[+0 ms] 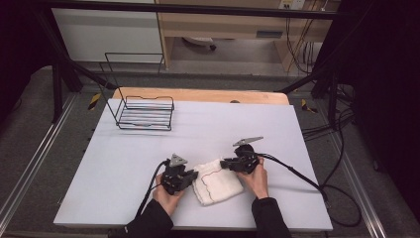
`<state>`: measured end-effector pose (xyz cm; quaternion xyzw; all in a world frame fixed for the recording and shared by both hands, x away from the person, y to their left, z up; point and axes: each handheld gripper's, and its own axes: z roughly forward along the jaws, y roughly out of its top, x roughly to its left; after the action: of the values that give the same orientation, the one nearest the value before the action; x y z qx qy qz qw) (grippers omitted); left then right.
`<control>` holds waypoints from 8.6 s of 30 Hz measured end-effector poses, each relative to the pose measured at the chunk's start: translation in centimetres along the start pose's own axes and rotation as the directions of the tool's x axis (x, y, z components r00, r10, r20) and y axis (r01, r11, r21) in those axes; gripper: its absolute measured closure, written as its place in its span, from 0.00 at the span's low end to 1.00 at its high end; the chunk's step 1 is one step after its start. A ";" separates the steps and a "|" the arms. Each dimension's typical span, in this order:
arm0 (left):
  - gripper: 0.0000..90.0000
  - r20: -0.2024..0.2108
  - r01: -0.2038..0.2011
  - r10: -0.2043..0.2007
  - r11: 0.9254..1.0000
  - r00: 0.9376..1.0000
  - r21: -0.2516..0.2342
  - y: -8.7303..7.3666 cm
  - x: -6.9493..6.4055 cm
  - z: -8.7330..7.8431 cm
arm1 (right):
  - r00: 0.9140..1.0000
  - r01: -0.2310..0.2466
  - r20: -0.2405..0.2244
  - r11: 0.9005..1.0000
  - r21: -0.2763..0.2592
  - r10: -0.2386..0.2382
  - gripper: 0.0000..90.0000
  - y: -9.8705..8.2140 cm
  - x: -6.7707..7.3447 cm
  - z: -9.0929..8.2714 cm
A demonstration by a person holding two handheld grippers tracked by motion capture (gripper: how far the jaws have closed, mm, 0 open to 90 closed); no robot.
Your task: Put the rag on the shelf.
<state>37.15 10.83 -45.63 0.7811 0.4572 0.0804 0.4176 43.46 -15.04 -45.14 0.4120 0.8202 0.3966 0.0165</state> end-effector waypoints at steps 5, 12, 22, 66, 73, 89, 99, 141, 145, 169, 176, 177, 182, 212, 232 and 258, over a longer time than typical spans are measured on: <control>0.92 0.006 -0.023 0.024 0.999 1.000 -0.024 0.0 0.0 -0.4 | 0.999 0.035 0.015 0.999 -0.036 -0.034 0.92 0.0 0.4 -0.5; 0.93 0.008 -0.066 0.067 0.988 0.998 -0.138 1.3 -0.3 -2.9 | 0.998 0.061 0.007 0.981 -0.186 -0.061 0.92 0.2 1.7 -3.4; 0.93 -0.006 -0.107 0.109 0.967 0.994 -0.231 2.6 -0.2 -5.4 | 0.993 0.118 0.017 0.942 -0.315 -0.118 0.93 1.0 3.8 -5.7; 0.93 -0.127 -0.190 0.143 0.802 0.982 -0.567 4.2 3.8 -12.4 | 0.967 0.245 0.118 0.705 -0.666 -0.225 0.93 5.0 11.0 -5.3; 0.93 -0.137 -0.183 0.125 0.777 0.983 -0.602 4.5 4.7 -13.6 | 0.962 0.260 0.126 0.677 -0.689 -0.242 0.93 6.1 12.0 -4.7; 0.93 -0.164 -0.176 0.090 0.740 0.982 -0.649 5.7 7.0 -16.3 | 0.954 0.279 0.132 0.630 -0.725 -0.270 0.93 9.2 14.6 -3.3; 0.93 -0.183 -0.182 0.078 0.719 0.980 -0.670 6.9 8.1 -18.2 | 0.945 0.303 0.149 0.606 -0.736 -0.291 0.93 11.6 16.0 -2.8; 0.93 -0.232 -0.200 0.026 0.606 0.972 -0.770 14.7 11.8 -23.4 | 0.926 0.359 0.230 0.506 -0.784 -0.299 0.93 22.1 19.1 -3.0; 0.93 -0.236 -0.202 0.023 0.598 0.971 -0.775 15.3 12.4 -23.6 | 0.923 0.368 0.242 0.499 -0.785 -0.300 0.93 23.1 19.2 -2.8; 0.93 -0.289 -0.235 0.012 0.616 0.957 -0.752 20.0 15.3 -24.9 | 0.927 0.360 0.246 0.490 -0.794 -0.283 0.93 28.5 19.3 -1.4; 0.93 -0.292 -0.237 0.015 0.626 0.956 -0.743 21.6 15.7 -24.0 | 0.930 0.356 0.252 0.491 -0.795 -0.267 0.93 29.6 18.0 -1.2; 0.93 -0.293 -0.237 0.016 0.629 0.956 -0.740 21.8 15.8 -23.8 | 0.931 0.354 0.250 0.492 -0.796 -0.265 0.93 29.8 17.9 -1.1; 0.93 -0.301 -0.238 0.015 0.647 0.954 -0.725 22.8 16.4 -22.9 | 0.939 0.337 0.244 0.511 -0.790 -0.243 0.93 30.5 16.8 -0.7; 0.93 -0.293 -0.194 -0.022 0.701 0.956 -0.687 23.9 20.0 -21.0 | 0.945 0.323 0.226 0.582 -0.746 -0.235 0.93 33.4 15.3 2.3; 0.93 -0.275 -0.201 0.018 0.726 0.961 -0.657 20.0 19.6 -21.6 | 0.939 0.338 0.209 0.626 -0.703 -0.272 0.92 30.5 15.9 2.6; 0.92 -0.286 -0.213 0.035 0.755 0.958 -0.620 18.1 19.5 -21.3 | 0.927 0.372 0.227 0.657 -0.656 -0.298 0.91 28.8 16.5 3.2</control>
<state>49.11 34.15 -23.93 0.6014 0.3982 0.3606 0.5914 52.77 8.27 -23.26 0.2368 0.6735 0.6411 0.2816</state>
